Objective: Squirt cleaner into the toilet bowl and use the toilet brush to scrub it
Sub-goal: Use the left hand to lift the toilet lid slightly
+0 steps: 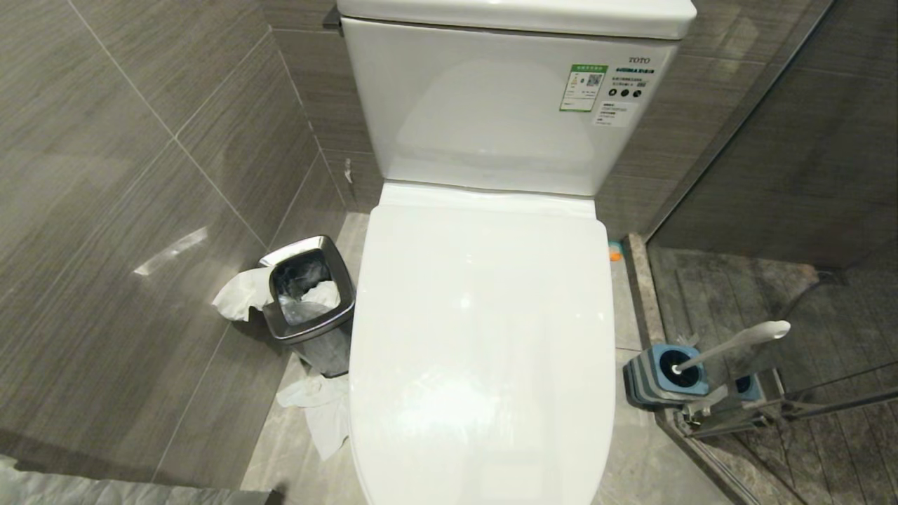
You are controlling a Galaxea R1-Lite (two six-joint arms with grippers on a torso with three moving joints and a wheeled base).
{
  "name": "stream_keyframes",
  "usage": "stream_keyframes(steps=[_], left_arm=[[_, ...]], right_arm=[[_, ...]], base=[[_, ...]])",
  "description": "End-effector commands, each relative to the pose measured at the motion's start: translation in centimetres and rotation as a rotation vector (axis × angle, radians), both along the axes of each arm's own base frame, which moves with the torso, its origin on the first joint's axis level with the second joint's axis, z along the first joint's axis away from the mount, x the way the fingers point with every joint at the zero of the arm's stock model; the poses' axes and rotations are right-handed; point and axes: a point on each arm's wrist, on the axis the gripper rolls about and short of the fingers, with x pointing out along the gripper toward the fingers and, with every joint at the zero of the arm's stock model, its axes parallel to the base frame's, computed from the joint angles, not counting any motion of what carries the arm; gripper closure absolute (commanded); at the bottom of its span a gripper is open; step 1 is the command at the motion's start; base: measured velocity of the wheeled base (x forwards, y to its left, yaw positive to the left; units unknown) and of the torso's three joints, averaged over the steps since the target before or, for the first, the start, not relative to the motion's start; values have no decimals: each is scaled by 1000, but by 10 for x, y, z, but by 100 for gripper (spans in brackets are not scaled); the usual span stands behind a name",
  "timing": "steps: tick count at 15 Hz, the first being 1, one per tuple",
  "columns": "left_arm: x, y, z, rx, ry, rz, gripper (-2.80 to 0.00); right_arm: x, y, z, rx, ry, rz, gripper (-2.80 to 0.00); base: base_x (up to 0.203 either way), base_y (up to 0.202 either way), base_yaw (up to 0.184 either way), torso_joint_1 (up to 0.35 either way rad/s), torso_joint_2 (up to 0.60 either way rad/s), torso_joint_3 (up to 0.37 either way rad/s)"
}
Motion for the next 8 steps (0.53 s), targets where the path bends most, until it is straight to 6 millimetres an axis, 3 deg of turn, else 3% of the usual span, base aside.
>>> stream_keyframes(steps=[1,4,8], left_arm=[[39,0,28,5,60,-8,0],[71,-1,47,31,89,-29,0],[112,-14,48,48,168,-114,0]], right_arm=[[0,0,0,0,1,1,0],[0,0,0,0,1,0,0],[0,0,0,0,1,1,0]], base=[[0,0,0,0,0,0],[0,0,0,0,0,0],[0,0,0,0,0,0]])
